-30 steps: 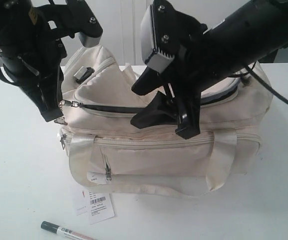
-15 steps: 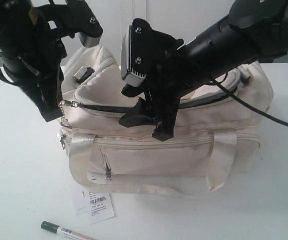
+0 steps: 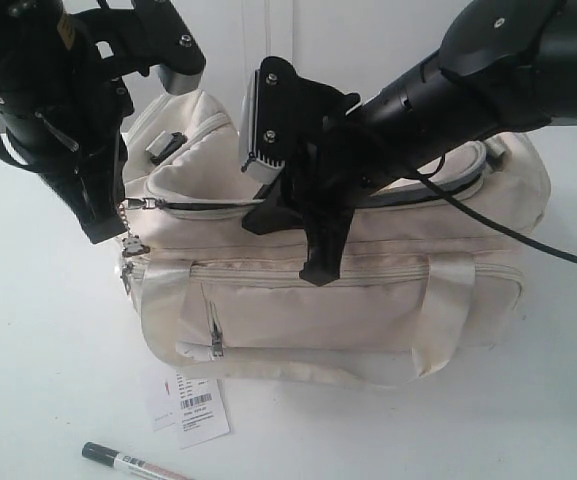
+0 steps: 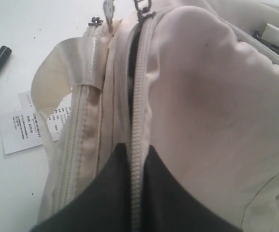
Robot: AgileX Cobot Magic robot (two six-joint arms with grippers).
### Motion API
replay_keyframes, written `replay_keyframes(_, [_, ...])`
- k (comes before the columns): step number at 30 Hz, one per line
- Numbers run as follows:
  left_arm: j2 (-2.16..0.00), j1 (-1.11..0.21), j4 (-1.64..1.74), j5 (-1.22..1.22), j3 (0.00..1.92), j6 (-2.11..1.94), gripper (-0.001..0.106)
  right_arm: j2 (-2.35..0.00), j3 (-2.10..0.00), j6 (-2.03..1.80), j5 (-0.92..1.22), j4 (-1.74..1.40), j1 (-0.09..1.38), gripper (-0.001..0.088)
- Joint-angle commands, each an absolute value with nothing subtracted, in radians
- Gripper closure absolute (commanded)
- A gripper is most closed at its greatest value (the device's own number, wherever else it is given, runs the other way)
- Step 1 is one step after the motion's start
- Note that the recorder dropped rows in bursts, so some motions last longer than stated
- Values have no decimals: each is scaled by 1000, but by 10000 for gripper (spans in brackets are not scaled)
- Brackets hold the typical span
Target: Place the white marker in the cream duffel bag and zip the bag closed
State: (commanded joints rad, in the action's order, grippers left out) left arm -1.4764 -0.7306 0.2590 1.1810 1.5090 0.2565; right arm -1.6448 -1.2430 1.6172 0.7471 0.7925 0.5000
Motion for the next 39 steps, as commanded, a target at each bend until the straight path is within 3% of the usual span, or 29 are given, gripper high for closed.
replay_keyframes(22, [-1476,-730,330,1162,1509,266,1053,-1613,-1243,1580,788,715,500,868])
replay_keyframes(39, [-1476,-650,276,1076,1509,268,1053,-1613,-1243,1581,805,713,500,868])
